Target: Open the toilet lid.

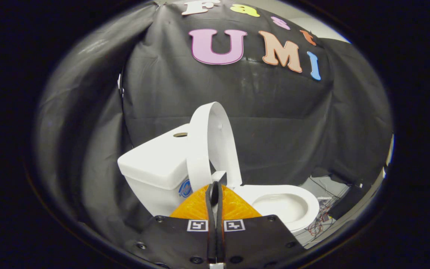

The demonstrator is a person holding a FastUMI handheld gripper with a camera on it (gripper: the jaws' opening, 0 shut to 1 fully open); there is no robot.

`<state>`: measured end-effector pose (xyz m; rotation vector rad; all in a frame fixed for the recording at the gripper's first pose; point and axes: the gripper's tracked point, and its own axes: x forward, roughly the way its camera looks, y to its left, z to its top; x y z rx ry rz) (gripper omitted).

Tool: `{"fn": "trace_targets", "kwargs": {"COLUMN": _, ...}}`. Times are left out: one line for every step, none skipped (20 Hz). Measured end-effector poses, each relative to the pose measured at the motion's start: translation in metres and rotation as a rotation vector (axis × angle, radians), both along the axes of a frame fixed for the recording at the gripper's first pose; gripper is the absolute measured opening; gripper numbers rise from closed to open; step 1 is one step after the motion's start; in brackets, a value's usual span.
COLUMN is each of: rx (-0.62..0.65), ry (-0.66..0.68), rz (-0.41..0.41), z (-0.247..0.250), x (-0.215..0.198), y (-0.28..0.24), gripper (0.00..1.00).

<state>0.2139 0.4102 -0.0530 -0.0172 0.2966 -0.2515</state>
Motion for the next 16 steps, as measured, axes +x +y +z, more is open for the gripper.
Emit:
{"fn": "trace_targets", "kwargs": {"rx": -0.014, "ry": 0.002, "rz": -0.001, "z": 0.001, "x": 0.002, "y": 0.002, "gripper": 0.01}}
{"fn": "trace_targets", "kwargs": {"rx": -0.032, "ry": 0.005, "rz": -0.008, "z": 0.001, "x": 0.001, "y": 0.003, "gripper": 0.01}}
{"fn": "trace_targets", "kwargs": {"rx": -0.047, "ry": 0.005, "rz": -0.015, "z": 0.001, "x": -0.001, "y": 0.005, "gripper": 0.01}}
{"fn": "trace_targets", "kwargs": {"rx": -0.059, "ry": 0.007, "rz": -0.021, "z": -0.002, "x": -0.002, "y": 0.008, "gripper": 0.01}}
{"fn": "trace_targets", "kwargs": {"rx": -0.068, "ry": 0.001, "rz": -0.029, "z": -0.001, "x": -0.003, "y": 0.008, "gripper": 0.01}}
{"fn": "trace_targets", "kwargs": {"rx": -0.074, "ry": -0.007, "rz": -0.037, "z": -0.002, "x": -0.004, "y": 0.009, "gripper": 0.01}}
{"fn": "trace_targets", "kwargs": {"rx": -0.076, "ry": -0.023, "rz": -0.034, "z": -0.001, "x": -0.005, "y": 0.011, "gripper": 0.03}}
{"fn": "trace_targets", "kwargs": {"rx": -0.08, "ry": -0.024, "rz": -0.035, "z": -0.004, "x": -0.005, "y": 0.009, "gripper": 0.05}}
{"fn": "trace_targets", "kwargs": {"rx": -0.089, "ry": -0.037, "rz": -0.038, "z": -0.001, "x": -0.008, "y": 0.008, "gripper": 0.06}}
{"fn": "trace_targets", "kwargs": {"rx": -0.096, "ry": -0.033, "rz": -0.044, "z": -0.002, "x": -0.011, "y": 0.005, "gripper": 0.08}}
{"fn": "trace_targets", "kwargs": {"rx": -0.099, "ry": -0.03, "rz": -0.041, "z": -0.003, "x": -0.013, "y": 0.004, "gripper": 0.1}}
{"fn": "trace_targets", "kwargs": {"rx": -0.094, "ry": -0.03, "rz": -0.023, "z": -0.003, "x": -0.01, "y": 0.006, "gripper": 0.11}}
{"fn": "trace_targets", "kwargs": {"rx": -0.082, "ry": -0.027, "rz": 0.003, "z": -0.004, "x": -0.008, "y": 0.011, "gripper": 0.19}}
{"fn": "trace_targets", "kwargs": {"rx": -0.079, "ry": -0.024, "rz": 0.026, "z": -0.006, "x": -0.007, "y": 0.015, "gripper": 0.25}}
{"fn": "trace_targets", "kwargs": {"rx": -0.089, "ry": -0.016, "rz": 0.044, "z": -0.005, "x": -0.012, "y": 0.02, "gripper": 0.3}}
{"fn": "trace_targets", "kwargs": {"rx": -0.102, "ry": -0.003, "rz": 0.064, "z": -0.007, "x": -0.014, "y": 0.022, "gripper": 0.36}}
